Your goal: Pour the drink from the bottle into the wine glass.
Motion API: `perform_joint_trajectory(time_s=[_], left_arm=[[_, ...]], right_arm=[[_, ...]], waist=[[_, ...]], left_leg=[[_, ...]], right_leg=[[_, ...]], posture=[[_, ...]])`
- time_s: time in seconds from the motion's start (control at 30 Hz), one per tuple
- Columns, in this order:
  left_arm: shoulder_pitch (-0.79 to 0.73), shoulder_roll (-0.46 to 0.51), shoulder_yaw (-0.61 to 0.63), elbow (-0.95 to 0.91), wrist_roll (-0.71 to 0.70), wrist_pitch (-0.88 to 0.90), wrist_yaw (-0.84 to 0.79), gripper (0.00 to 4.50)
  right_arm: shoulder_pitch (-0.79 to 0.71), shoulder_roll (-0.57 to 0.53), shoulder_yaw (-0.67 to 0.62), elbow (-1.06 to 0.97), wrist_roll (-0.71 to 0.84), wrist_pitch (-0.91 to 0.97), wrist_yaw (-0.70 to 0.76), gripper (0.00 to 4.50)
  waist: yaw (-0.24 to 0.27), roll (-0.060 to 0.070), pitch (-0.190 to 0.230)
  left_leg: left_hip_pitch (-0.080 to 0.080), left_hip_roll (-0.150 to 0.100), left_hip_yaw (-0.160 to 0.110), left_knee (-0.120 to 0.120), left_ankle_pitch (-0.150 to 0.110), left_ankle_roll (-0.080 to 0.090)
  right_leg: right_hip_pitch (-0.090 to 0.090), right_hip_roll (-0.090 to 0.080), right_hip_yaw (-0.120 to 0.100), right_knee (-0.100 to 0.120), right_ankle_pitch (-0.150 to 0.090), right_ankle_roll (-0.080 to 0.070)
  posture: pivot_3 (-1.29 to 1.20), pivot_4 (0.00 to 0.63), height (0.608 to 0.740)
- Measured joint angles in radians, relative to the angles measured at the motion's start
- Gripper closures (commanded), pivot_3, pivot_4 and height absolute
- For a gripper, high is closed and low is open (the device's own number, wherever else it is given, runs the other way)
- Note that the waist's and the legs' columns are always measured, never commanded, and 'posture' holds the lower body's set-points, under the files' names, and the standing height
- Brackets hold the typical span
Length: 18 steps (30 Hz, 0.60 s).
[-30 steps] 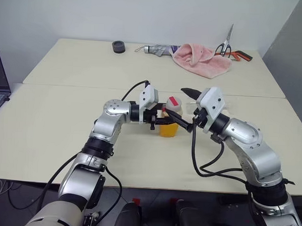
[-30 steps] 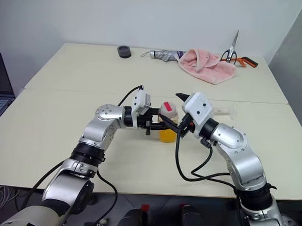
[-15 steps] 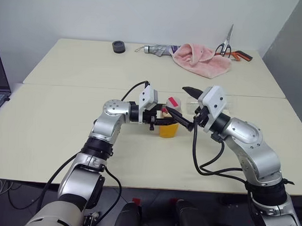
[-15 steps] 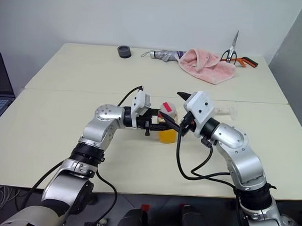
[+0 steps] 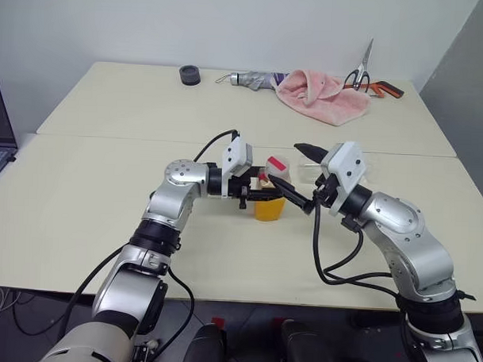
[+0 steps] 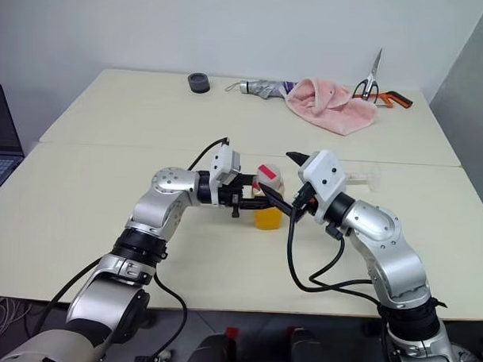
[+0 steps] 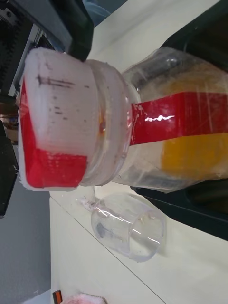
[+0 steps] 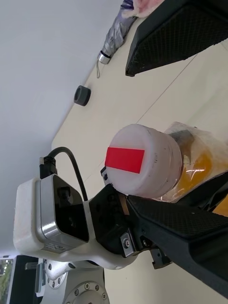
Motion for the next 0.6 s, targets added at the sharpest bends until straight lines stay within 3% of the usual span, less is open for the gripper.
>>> perform_joint_trajectory(time_s=[0.6], left_arm=[[0.000,0.002,0.000,0.000,0.000,0.000,-0.001,2.65]], right_arm=[[0.010,-0.024,-0.028,-0.027,0.051,0.035,0.008,0.24]], waist=[[0.000,0.000,0.000]], left_leg=[[0.000,0.000,0.000,0.000,0.000,0.000]], right_leg=[[0.000,0.000,0.000,0.000,0.000,0.000]], posture=[[0.00,0.150,0.740]])
